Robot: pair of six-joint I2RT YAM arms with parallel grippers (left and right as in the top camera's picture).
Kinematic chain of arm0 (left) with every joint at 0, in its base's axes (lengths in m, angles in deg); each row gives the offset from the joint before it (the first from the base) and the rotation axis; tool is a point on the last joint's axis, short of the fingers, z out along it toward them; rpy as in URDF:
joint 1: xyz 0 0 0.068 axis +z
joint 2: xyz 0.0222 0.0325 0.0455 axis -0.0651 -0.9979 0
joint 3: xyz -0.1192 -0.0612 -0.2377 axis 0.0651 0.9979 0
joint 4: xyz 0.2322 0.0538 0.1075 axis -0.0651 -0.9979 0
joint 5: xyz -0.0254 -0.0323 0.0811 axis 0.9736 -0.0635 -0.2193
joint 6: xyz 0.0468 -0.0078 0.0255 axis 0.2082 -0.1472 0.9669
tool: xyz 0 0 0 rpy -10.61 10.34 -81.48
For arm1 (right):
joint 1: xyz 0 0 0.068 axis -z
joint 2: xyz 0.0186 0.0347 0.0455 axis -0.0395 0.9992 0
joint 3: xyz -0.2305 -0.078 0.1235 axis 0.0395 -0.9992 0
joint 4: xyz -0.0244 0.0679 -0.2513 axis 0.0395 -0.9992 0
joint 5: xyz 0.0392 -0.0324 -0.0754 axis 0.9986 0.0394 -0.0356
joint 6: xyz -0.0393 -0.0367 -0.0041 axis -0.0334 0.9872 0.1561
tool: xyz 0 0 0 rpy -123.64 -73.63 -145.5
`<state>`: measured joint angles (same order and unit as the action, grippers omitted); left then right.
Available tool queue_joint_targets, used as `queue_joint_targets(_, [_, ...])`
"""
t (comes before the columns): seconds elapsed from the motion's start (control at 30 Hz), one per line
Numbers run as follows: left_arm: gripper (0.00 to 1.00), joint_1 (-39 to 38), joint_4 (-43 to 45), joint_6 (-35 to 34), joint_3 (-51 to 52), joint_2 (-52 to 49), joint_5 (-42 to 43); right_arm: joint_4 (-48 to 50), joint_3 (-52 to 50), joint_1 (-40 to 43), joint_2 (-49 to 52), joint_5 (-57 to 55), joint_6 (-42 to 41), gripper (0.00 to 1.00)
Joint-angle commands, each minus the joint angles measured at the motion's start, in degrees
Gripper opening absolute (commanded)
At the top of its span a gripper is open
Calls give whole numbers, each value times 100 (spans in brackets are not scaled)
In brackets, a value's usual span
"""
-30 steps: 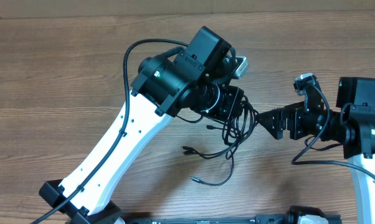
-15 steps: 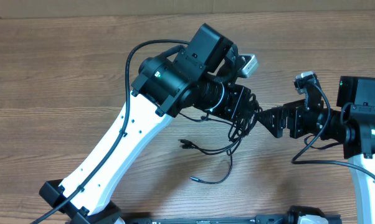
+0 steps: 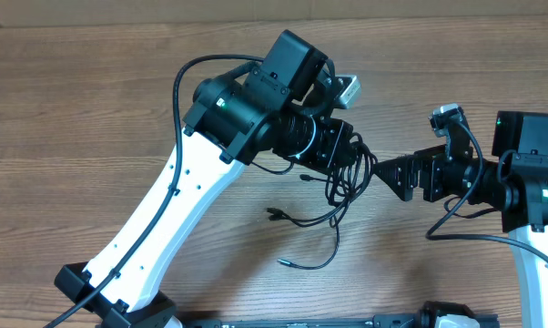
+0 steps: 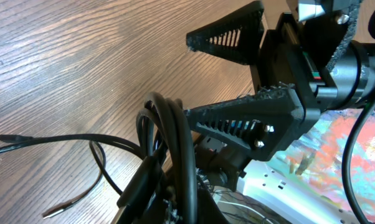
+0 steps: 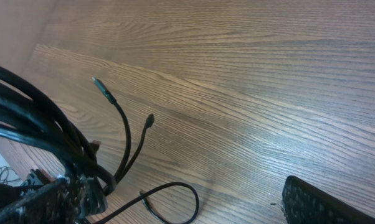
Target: Untangle cables
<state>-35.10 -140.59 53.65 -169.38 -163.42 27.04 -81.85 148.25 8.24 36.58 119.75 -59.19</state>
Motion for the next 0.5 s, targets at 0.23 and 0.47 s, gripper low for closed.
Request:
queue_joint_targets(0.23, [4,28,15,184,-83,107,564,68,7,13,-9,-31,-22,100])
queue_joint_targets(0.47, [4,28,68,304,-85,107,894,72,7,13,-9,-28,-22,100])
